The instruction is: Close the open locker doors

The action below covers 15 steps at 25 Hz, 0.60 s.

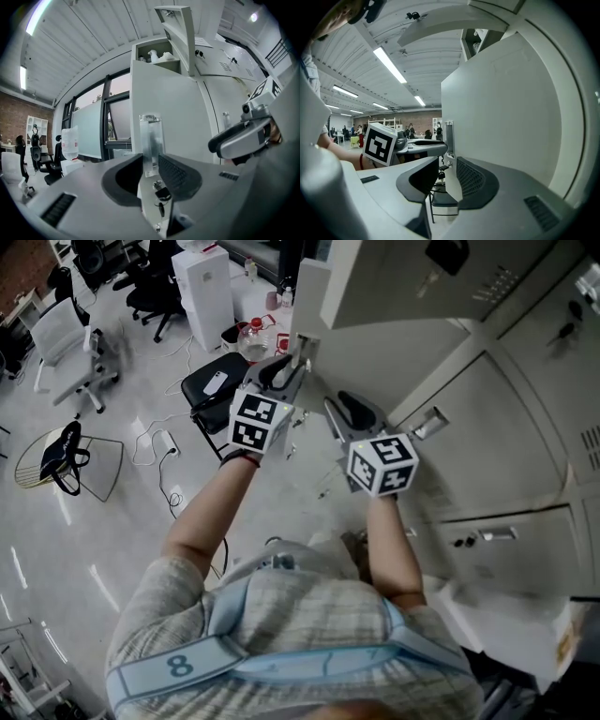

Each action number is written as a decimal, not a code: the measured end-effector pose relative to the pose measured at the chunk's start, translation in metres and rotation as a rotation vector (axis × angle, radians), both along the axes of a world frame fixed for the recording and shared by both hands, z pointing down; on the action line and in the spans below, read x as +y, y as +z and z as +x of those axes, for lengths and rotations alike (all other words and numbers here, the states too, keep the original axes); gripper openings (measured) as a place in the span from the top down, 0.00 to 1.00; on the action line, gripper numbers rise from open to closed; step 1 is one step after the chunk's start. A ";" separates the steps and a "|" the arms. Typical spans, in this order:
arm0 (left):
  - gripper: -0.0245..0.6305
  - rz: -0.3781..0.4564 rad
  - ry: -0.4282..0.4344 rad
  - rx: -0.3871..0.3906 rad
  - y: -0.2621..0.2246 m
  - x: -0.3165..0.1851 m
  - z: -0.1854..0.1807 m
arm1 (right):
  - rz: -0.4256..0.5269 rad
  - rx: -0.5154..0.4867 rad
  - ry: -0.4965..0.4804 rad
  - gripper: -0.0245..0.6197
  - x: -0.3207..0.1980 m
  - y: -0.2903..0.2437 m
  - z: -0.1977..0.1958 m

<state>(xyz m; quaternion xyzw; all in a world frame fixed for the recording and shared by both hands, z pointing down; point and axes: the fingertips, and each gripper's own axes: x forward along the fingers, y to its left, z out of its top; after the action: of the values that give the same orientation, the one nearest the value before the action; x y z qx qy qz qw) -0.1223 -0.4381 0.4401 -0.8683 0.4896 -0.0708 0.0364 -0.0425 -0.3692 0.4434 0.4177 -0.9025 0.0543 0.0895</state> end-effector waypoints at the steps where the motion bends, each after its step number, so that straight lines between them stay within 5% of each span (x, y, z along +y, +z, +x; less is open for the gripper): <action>1: 0.82 -0.003 0.005 0.003 0.001 -0.003 0.000 | -0.001 0.001 0.009 0.78 -0.001 0.000 0.001; 15: 0.82 -0.058 0.055 0.031 0.007 -0.049 0.008 | -0.015 0.002 0.099 0.78 -0.018 0.001 0.018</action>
<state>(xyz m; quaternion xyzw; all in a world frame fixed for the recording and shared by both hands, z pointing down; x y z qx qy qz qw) -0.1142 -0.4873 0.4475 -0.8830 0.4640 -0.0705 0.0058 -0.0240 -0.3877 0.4440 0.4612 -0.8803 0.0649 0.0906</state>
